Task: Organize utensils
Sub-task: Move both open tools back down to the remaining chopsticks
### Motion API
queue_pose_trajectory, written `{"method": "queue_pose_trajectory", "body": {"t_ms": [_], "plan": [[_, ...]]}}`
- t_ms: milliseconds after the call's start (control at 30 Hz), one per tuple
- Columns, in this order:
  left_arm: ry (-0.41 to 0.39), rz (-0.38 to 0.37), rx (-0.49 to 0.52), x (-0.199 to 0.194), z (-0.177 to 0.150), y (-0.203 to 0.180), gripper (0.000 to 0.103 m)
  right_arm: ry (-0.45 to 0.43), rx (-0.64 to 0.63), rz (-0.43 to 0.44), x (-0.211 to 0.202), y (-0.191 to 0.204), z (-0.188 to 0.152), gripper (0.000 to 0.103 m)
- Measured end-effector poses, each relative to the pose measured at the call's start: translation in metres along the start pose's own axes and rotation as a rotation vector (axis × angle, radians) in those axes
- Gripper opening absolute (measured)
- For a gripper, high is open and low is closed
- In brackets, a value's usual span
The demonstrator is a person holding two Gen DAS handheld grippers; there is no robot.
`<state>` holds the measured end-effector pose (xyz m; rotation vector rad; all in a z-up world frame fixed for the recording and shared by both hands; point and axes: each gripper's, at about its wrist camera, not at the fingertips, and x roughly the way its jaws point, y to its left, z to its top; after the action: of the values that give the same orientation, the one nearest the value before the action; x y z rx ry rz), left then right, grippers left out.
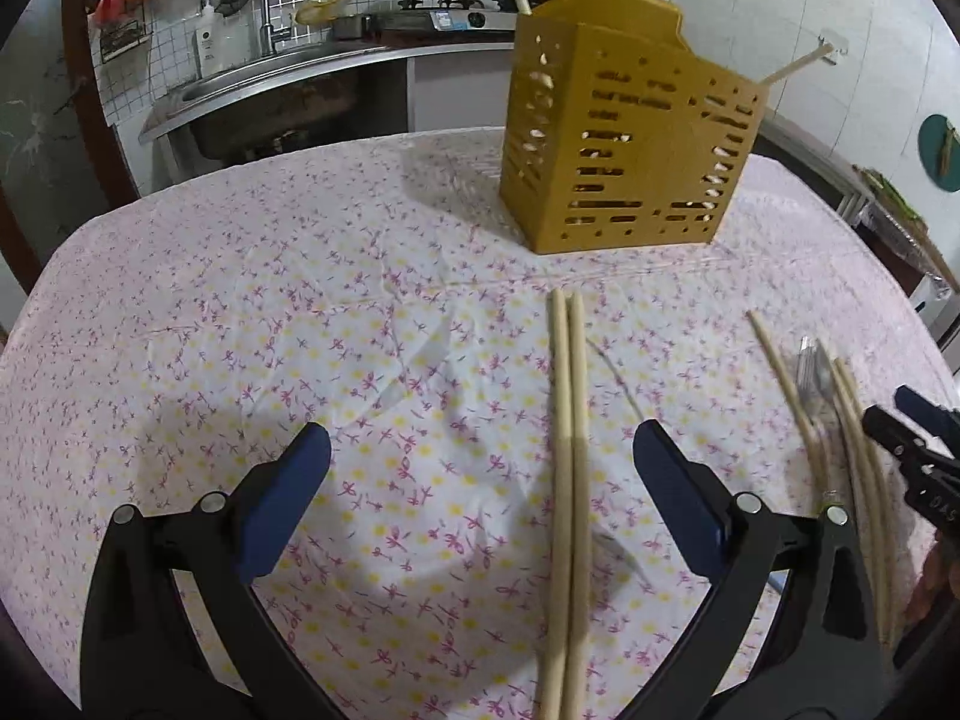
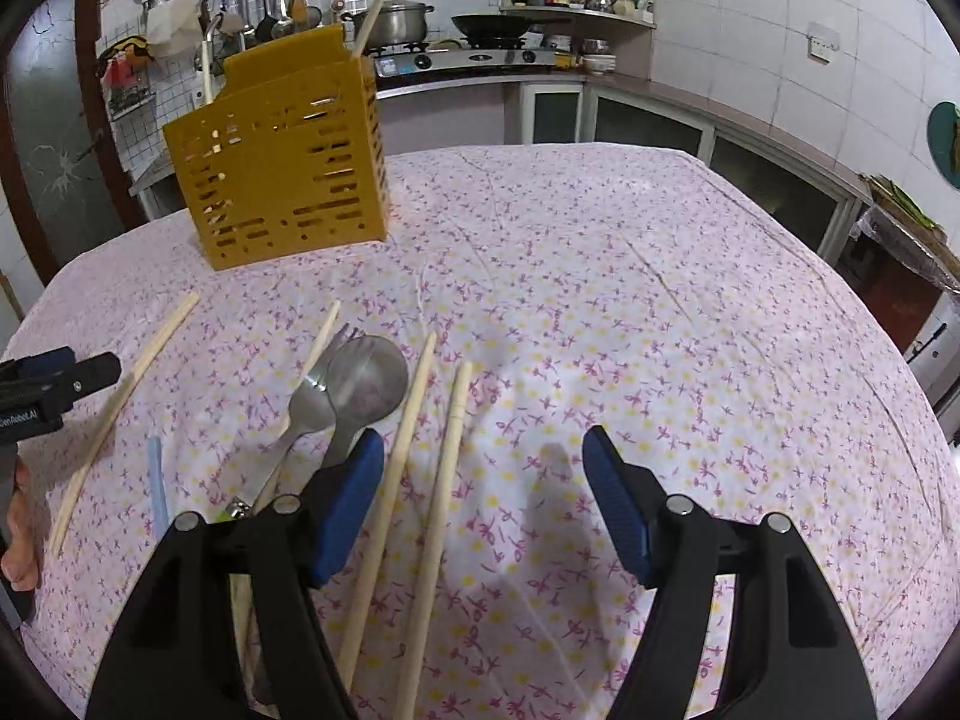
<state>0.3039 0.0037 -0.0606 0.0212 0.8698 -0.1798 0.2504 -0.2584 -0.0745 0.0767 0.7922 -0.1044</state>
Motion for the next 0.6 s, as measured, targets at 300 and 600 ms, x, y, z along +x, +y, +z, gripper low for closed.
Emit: {"method": "queue_pose_trajectory", "body": {"t_ms": [300, 600], "plan": [[-0.006, -0.022, 0.041, 0.002, 0.000, -0.008, 0.078, 0.030, 0.013, -0.002, 0.009, -0.005, 0.001, 0.041], [0.041, -0.051, 0.065, 0.017, 0.005, -0.014, 0.046, 0.048, -0.008, 0.016, 0.013, 0.001, 0.000, 0.029]]}}
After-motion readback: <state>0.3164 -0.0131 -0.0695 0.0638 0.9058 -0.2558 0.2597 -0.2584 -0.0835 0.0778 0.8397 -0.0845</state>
